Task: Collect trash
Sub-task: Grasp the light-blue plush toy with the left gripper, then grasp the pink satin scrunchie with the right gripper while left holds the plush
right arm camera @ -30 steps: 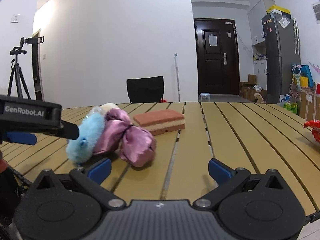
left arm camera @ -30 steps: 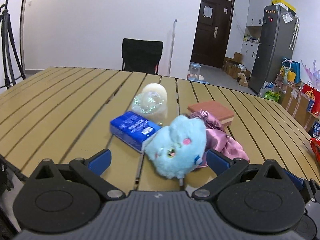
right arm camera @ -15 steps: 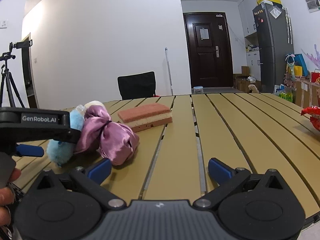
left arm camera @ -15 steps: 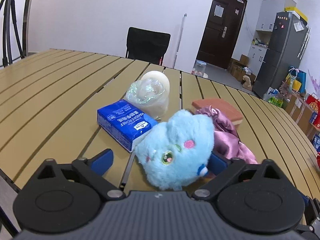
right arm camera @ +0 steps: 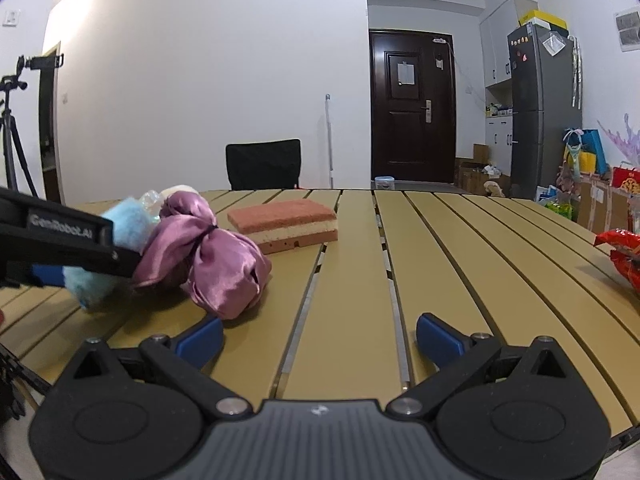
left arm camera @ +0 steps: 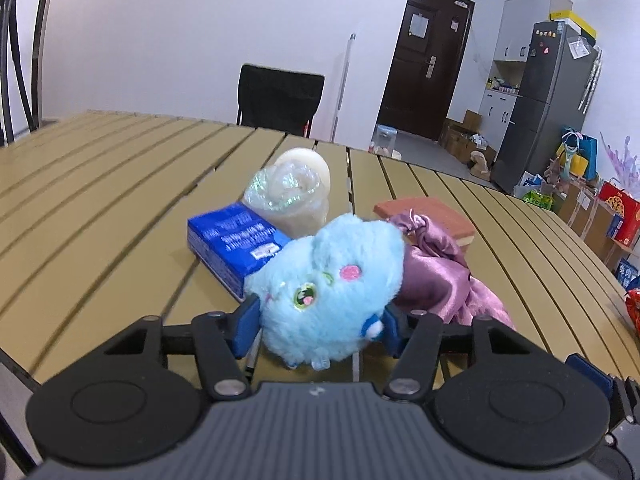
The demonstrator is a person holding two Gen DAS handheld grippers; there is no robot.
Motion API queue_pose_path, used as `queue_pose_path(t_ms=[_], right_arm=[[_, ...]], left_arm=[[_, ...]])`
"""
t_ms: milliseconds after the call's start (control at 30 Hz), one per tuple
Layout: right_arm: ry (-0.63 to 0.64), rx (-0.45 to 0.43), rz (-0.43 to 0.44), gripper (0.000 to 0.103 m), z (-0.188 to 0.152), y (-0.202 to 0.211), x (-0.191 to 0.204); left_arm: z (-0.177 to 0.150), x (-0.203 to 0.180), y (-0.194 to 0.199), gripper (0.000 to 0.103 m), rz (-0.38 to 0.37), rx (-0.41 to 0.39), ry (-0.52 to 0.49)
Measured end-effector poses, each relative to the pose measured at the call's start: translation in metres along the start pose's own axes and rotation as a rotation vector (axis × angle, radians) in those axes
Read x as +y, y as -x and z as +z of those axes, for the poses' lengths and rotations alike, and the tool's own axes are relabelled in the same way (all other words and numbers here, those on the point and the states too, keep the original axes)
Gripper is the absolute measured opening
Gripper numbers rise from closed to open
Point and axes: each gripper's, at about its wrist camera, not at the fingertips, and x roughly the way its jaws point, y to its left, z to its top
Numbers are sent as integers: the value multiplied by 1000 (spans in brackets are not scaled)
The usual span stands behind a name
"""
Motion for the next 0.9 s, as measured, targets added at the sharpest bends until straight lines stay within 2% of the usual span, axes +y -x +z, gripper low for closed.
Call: queue_pose_path(t_ms=[167, 367, 533, 667, 767, 900], right_arm=[[1, 8, -31, 103, 1, -3, 5], [-2, 23, 23, 103, 6, -2, 13], [-18, -48, 38, 103, 21, 8, 27], [-41, -68, 66, 103, 31, 6, 36], [-16, -43, 46, 103, 39, -4, 50], [-20, -1, 71, 103, 50, -20, 62]], left_arm=[[2, 1, 19, 60, 5, -45, -29], [7, 11, 36, 60, 19, -77, -39], [9, 23, 44, 60, 39, -90, -33], [9, 31, 50, 60, 54, -93, -36], [10, 39, 53, 60, 66, -94, -39], [12, 51, 52, 60, 78, -92, -32]])
